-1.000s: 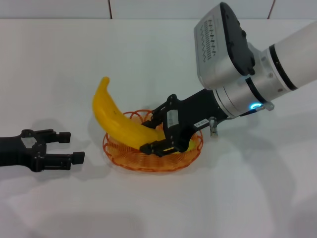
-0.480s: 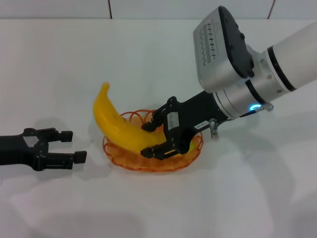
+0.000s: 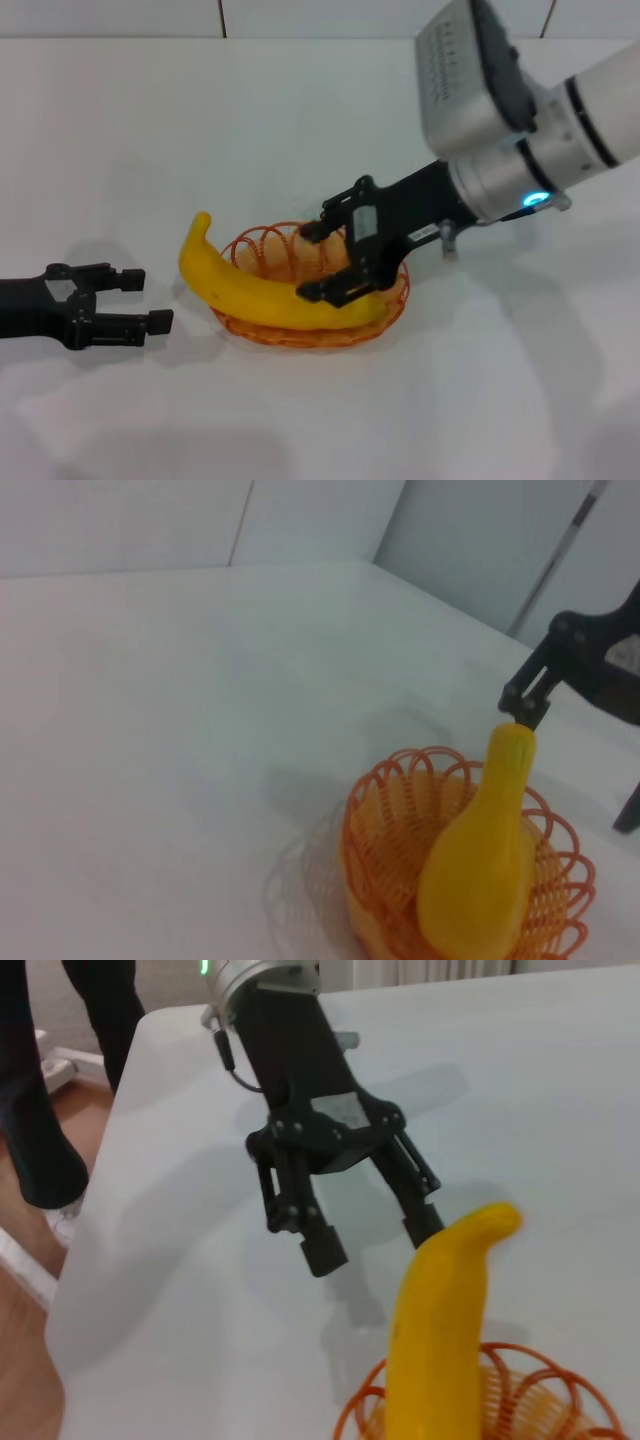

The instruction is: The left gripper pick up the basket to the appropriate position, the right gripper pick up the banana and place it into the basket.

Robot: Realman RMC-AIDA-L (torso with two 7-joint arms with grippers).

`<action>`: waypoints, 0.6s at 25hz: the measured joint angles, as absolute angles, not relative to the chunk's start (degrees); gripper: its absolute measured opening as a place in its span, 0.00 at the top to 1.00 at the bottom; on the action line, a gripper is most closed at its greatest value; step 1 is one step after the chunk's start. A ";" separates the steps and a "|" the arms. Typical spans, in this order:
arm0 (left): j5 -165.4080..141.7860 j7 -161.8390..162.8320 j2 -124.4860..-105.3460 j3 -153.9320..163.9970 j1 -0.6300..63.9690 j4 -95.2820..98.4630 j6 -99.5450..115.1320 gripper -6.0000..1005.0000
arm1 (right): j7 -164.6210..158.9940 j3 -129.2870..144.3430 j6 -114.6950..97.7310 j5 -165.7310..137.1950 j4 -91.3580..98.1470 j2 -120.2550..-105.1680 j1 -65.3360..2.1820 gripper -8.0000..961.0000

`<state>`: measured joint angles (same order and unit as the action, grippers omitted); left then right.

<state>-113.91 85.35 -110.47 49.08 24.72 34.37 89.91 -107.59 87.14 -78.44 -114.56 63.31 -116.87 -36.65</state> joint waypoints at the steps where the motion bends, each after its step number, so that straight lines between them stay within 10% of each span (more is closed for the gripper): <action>1: -113.91 85.35 -110.47 49.11 24.65 34.37 89.91 0.10 | -107.47 85.56 -79.51 -115.03 64.00 -116.87 -36.24 0.27; 15: -113.90 84.02 -110.49 48.77 23.99 34.37 89.91 0.10 | -92.17 55.08 -94.42 -113.42 65.75 -116.92 -22.91 0.27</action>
